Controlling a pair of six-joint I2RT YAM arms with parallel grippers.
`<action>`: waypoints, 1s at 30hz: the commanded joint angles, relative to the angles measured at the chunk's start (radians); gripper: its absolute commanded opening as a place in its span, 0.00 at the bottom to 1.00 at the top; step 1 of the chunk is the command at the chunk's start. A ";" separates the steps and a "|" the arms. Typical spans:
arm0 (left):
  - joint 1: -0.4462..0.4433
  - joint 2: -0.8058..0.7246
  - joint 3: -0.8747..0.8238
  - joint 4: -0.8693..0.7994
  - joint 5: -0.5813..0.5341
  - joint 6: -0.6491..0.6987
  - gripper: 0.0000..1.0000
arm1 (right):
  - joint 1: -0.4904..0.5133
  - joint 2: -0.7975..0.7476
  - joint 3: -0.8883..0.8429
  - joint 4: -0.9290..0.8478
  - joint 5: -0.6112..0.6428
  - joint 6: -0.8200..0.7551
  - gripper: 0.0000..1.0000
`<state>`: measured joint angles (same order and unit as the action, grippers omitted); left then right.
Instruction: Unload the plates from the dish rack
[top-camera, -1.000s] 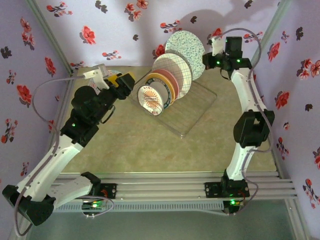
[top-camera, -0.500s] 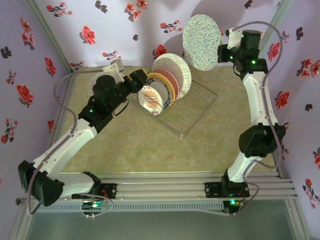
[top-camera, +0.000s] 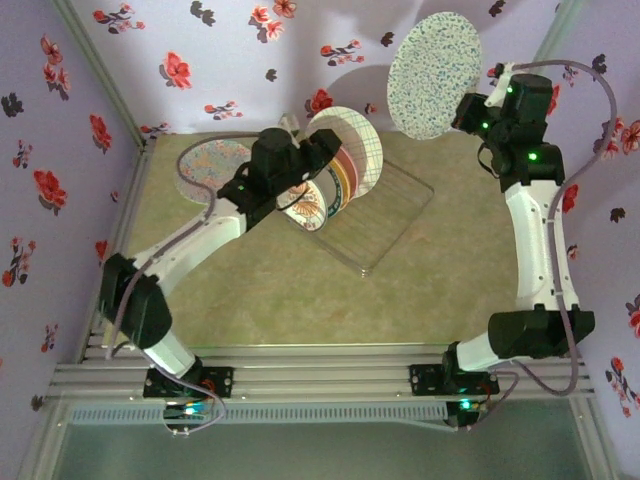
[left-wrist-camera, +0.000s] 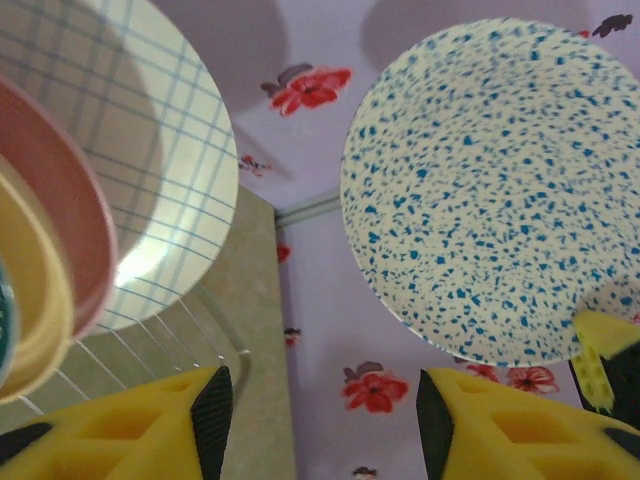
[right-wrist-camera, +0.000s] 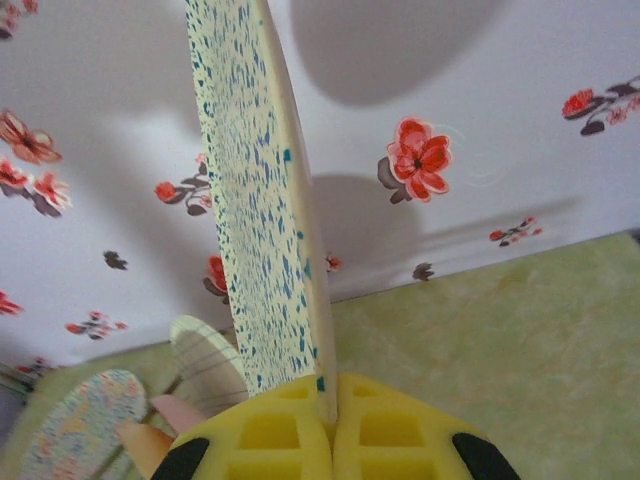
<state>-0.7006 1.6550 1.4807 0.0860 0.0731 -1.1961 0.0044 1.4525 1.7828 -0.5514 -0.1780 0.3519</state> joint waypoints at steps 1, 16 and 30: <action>-0.020 0.077 0.097 0.049 0.061 -0.126 0.54 | -0.004 -0.062 -0.034 0.064 -0.040 0.192 0.00; -0.028 0.322 0.389 0.039 0.168 -0.234 0.52 | -0.007 -0.128 -0.216 0.268 -0.251 0.593 0.00; -0.025 0.361 0.439 0.056 0.171 -0.222 0.02 | -0.009 -0.137 -0.316 0.379 -0.291 0.723 0.00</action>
<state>-0.7219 2.0022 1.8915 0.1307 0.2302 -1.4544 -0.0029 1.3476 1.4548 -0.3119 -0.4305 1.0431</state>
